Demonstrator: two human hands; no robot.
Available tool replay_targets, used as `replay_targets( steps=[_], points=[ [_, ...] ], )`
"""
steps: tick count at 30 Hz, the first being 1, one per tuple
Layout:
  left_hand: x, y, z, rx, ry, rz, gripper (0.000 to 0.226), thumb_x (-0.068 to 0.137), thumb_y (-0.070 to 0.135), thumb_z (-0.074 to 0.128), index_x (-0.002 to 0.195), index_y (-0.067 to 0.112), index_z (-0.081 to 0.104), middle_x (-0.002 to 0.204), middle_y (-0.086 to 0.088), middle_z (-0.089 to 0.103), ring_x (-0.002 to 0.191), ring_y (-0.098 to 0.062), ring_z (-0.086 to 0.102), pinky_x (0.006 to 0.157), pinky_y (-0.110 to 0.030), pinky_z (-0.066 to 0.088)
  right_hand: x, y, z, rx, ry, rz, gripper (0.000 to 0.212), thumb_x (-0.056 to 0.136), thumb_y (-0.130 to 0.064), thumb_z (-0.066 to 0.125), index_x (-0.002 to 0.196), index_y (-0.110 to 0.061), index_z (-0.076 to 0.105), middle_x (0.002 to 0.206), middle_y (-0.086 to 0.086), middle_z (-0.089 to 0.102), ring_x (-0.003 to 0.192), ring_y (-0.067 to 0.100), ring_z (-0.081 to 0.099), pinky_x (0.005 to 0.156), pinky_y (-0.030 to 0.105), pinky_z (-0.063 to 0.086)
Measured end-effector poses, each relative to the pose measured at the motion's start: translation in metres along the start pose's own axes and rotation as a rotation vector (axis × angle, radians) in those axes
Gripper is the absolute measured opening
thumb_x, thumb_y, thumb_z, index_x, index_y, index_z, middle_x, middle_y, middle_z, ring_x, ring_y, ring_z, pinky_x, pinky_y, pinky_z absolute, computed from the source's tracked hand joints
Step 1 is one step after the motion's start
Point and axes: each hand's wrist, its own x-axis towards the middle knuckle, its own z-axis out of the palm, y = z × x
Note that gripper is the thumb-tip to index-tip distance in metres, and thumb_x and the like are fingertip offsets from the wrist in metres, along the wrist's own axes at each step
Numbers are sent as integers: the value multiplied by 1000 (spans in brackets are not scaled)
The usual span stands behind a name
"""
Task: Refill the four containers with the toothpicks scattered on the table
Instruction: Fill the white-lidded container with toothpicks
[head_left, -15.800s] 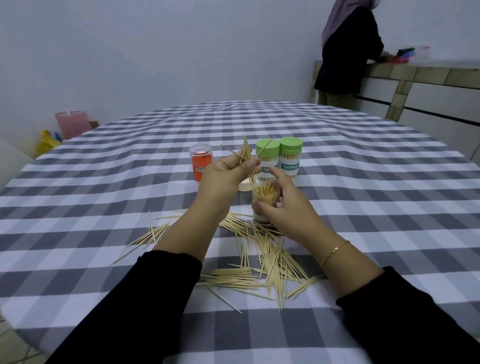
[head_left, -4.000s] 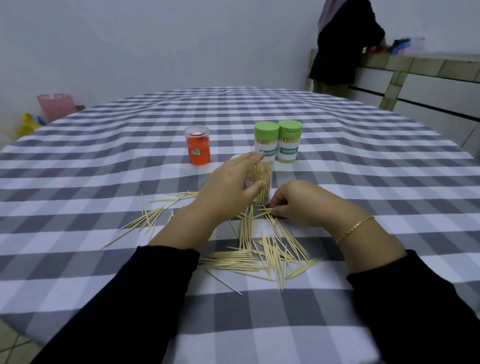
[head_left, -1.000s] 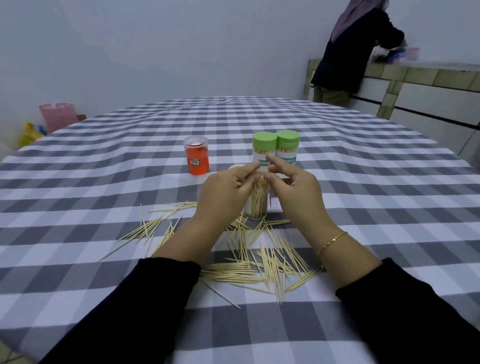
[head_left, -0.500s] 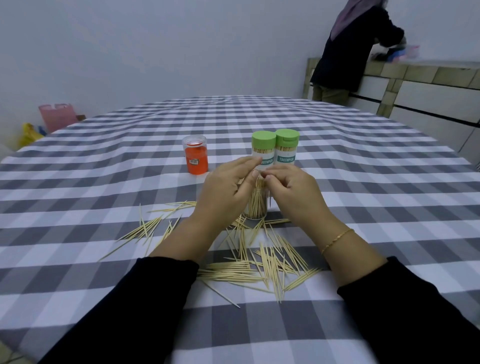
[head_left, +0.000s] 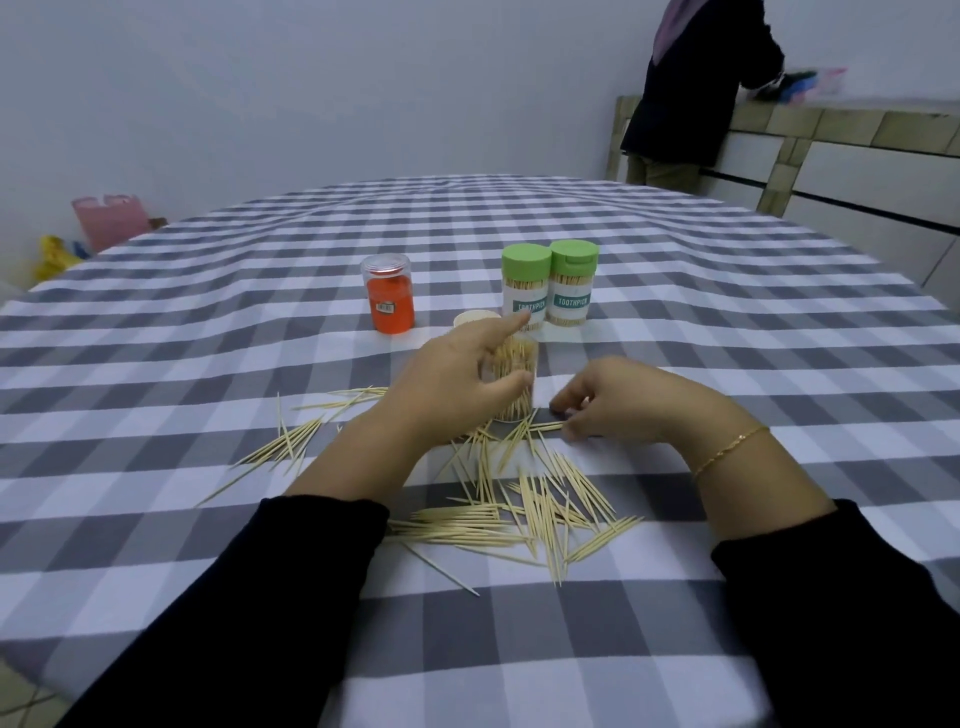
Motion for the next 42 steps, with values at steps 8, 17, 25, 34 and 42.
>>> replay_targets(
  steps=[8,17,25,34,42],
  points=[
    [0,1,-3,-73,86,-72,80,87,32,69,151,37,22,140,5,51,101,-7,53,93,-38,52,1,-3,4,31,-3,-48,14,87,-13,65,95,-21,74,90,-4,69,73,4,56,70,20,48],
    [1,1,-5,-119,110,-112,79,86,32,70,151,34,24,142,3,50,106,-9,54,91,-35,53,4,-23,28,-33,177,22,43,91,-47,52,71,-10,61,69,6,60,65,20,57,52,30,41],
    [3,-4,-6,-108,110,-110,85,84,32,73,151,33,22,141,3,52,124,-16,51,98,-31,44,2,-52,55,-118,329,7,64,74,-74,50,107,-20,56,99,4,63,95,24,60,70,33,47],
    [4,-10,-8,-130,136,-100,87,82,30,75,151,32,23,136,6,54,109,-5,52,88,-19,40,3,-51,51,-107,288,-2,38,83,-48,51,101,-15,58,99,6,52,99,27,54,70,32,43],
    [5,-15,-16,-154,195,-110,88,81,24,76,151,31,24,137,4,53,118,-5,49,92,-18,37,13,-55,63,-251,348,-146,71,81,-72,45,130,-20,52,119,6,47,117,25,41,91,38,38]
  ],
)
